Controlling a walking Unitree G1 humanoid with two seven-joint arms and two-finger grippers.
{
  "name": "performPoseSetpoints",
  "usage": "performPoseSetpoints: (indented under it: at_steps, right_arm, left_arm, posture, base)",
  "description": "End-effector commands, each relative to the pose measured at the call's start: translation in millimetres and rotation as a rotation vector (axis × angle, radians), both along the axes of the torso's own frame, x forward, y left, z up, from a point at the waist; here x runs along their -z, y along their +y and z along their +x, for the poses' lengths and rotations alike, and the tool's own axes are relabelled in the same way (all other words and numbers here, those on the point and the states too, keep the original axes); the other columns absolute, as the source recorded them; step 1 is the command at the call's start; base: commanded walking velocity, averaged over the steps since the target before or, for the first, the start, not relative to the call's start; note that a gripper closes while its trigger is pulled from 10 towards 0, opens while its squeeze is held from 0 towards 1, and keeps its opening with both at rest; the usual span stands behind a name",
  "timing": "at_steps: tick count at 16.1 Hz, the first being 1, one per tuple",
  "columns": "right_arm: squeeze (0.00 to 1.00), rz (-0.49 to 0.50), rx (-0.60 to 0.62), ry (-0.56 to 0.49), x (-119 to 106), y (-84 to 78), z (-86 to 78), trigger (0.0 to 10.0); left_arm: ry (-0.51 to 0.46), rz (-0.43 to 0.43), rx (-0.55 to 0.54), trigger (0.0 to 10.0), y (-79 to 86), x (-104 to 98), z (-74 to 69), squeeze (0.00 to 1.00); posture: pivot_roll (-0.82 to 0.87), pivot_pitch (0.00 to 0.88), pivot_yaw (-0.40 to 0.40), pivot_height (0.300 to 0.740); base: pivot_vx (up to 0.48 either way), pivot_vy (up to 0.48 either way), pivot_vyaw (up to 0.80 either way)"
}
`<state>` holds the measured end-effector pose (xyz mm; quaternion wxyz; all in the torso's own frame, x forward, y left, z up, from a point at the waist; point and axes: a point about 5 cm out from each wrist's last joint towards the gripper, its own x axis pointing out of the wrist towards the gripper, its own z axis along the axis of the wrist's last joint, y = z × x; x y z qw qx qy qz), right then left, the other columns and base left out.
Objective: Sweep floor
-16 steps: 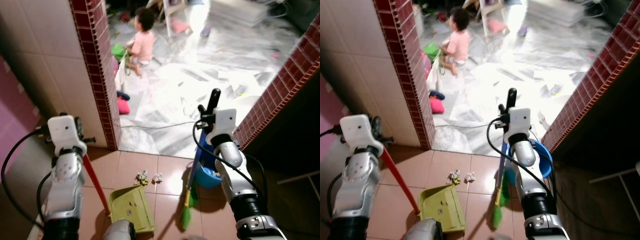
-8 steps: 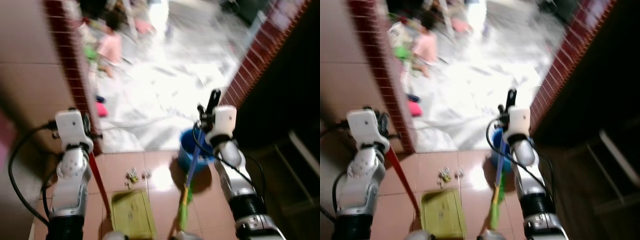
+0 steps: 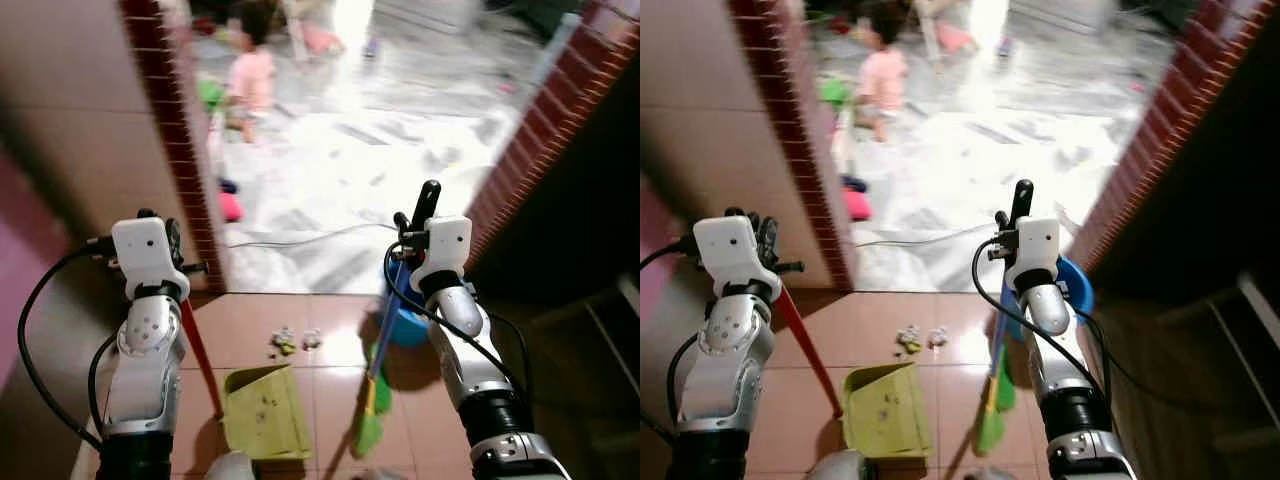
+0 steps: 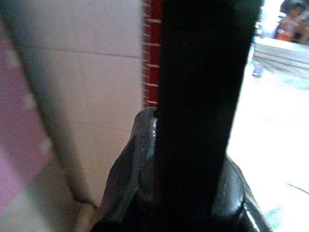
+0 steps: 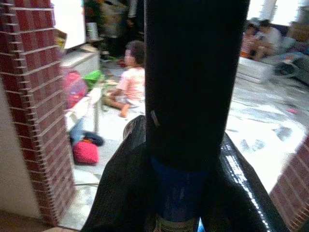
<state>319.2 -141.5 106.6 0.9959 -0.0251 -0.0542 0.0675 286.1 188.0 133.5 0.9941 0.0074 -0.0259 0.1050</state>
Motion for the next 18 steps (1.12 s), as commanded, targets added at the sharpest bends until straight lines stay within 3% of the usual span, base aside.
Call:
performPoseSetpoints:
  at_steps: [1,15,18]
  right_arm:
    - [0.0,0.005,0.004,-0.042,-10,-0.7,4.0,10.0]
    - [0.0,0.009,-0.021,-0.032,-8,0.2,4.4,10.0]
    - [0.0,0.008,-0.024,-0.028,-7,0.1,3.6,10.0]
  left_arm:
    - [-0.063,0.005,-0.009,10.0,0.7,-16,2.2,0.0]
    - [-0.117,0.016,-0.01,10.0,-3.3,-29,5.7,0.0]
    - [-0.12,0.046,-0.013,10.0,-3.9,-30,5.3,0.0]
  posture:
    - [0.03,0.044,-0.058,0.74]
    - [0.02,0.042,-0.064,0.74]
    - [0.02,0.044,-0.065,0.74]
  base:
    - [0.394,0.0,0.51]
    - [0.459,0.0,0.0]
    - [0.0,0.0,0.0]
